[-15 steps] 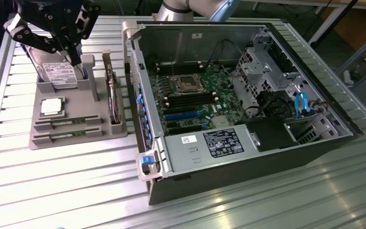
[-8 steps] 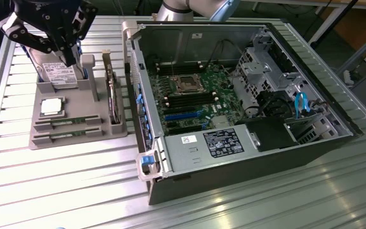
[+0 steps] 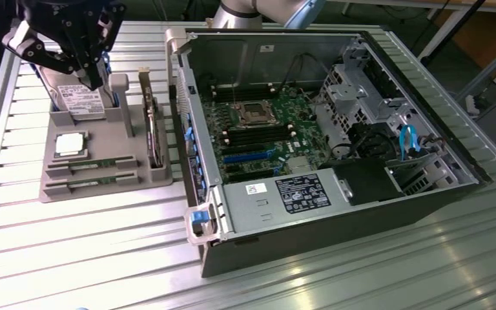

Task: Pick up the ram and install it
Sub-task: 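Pick up the ram and move it above insertion slot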

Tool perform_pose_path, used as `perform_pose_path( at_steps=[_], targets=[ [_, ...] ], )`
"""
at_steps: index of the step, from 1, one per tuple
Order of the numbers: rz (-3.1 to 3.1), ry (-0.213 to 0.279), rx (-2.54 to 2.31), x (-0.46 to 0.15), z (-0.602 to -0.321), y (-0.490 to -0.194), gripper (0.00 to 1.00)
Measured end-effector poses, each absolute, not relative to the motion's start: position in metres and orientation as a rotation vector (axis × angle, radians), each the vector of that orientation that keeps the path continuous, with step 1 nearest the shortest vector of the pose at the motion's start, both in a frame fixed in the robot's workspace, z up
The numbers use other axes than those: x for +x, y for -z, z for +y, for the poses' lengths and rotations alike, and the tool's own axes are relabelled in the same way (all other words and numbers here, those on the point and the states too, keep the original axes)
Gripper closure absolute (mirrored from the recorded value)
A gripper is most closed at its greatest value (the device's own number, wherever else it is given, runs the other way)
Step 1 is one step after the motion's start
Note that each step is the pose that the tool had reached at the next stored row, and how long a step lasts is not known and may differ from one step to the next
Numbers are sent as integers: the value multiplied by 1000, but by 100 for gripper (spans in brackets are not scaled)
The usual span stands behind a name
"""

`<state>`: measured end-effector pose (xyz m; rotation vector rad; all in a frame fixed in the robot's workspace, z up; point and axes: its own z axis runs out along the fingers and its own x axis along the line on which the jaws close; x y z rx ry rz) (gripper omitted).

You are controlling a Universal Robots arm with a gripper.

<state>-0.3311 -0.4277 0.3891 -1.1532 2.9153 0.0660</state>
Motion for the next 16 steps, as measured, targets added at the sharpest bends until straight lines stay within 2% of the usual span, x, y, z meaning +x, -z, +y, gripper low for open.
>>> perform_pose_path(
  at_steps=[16],
  targets=[
    [2775,-67,-1469,-331,-428,-389,91]
  ],
)
